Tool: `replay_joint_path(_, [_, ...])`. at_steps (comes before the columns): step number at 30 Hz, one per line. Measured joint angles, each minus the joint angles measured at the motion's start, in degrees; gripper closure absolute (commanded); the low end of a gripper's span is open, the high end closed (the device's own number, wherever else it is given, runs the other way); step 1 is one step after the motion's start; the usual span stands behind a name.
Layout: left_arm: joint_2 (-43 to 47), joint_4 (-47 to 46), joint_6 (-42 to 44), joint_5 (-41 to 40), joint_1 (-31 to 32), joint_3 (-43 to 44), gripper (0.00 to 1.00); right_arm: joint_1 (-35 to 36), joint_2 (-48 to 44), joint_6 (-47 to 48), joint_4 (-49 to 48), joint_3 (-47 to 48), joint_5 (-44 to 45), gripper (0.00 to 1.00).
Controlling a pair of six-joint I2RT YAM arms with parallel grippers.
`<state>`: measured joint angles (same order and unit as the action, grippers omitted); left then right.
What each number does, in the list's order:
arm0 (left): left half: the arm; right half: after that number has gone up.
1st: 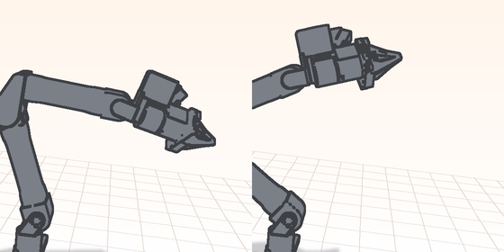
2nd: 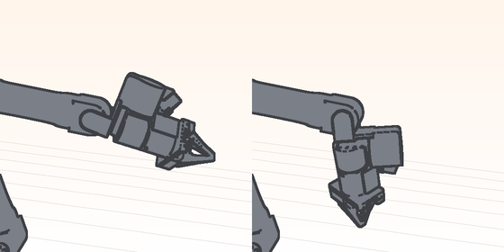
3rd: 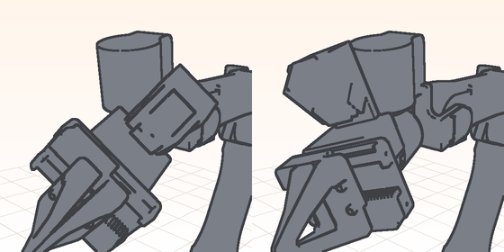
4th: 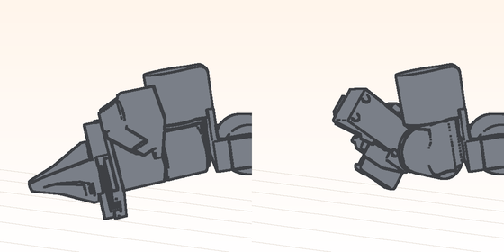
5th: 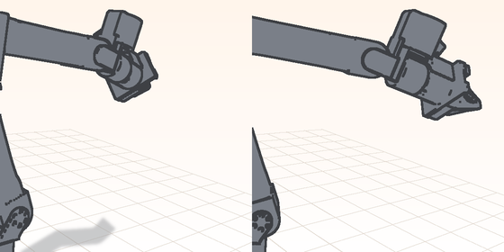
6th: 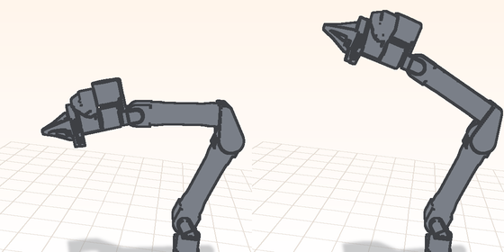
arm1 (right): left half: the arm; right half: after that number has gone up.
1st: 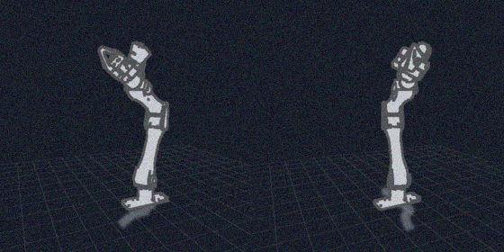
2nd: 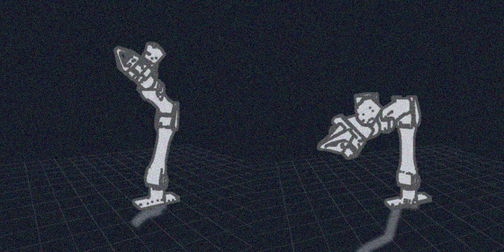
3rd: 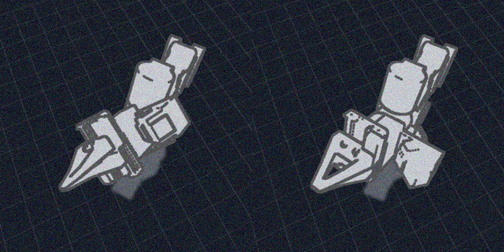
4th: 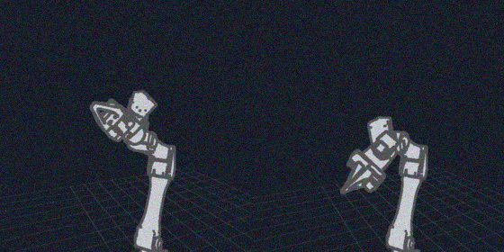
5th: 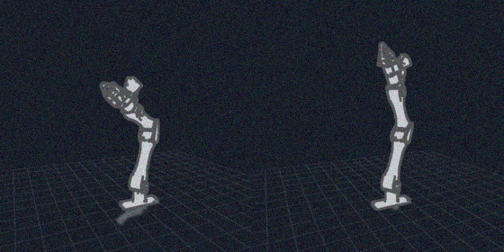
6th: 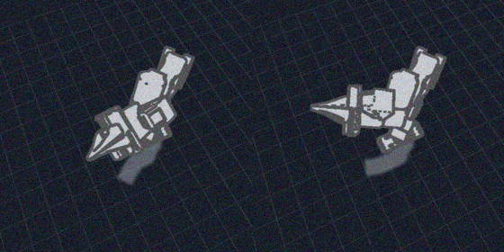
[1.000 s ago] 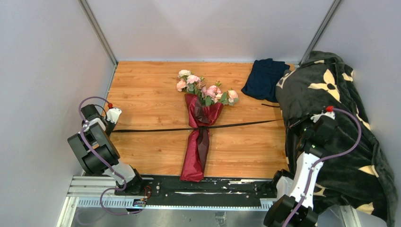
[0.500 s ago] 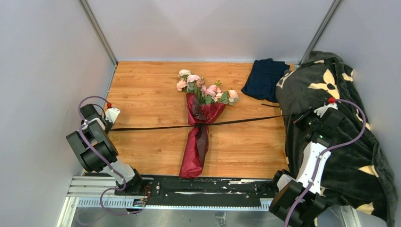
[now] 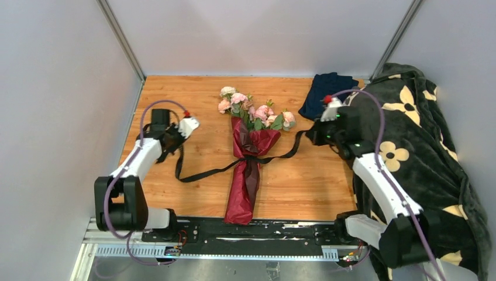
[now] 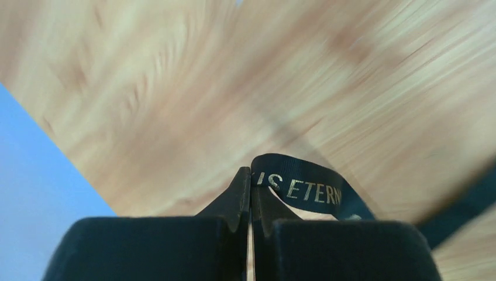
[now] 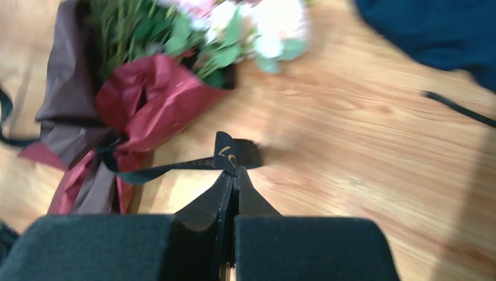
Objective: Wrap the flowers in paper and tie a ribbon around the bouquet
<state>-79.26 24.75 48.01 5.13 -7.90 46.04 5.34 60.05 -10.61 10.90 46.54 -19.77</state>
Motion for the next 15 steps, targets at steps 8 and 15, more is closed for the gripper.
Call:
replay_joint_path(8, [4.7, 7.2, -10.8, 6.1, 22.4, 7.5, 1.00, 21.9, 19.7, 4.8, 12.8, 9.2, 6.5, 0.44])
replay_joint_path(15, [2.1, 12.0, -14.6, 8.2, 24.5, 5.0, 1.00, 36.9, 25.2, 10.1, 11.7, 19.9, 13.2, 0.37])
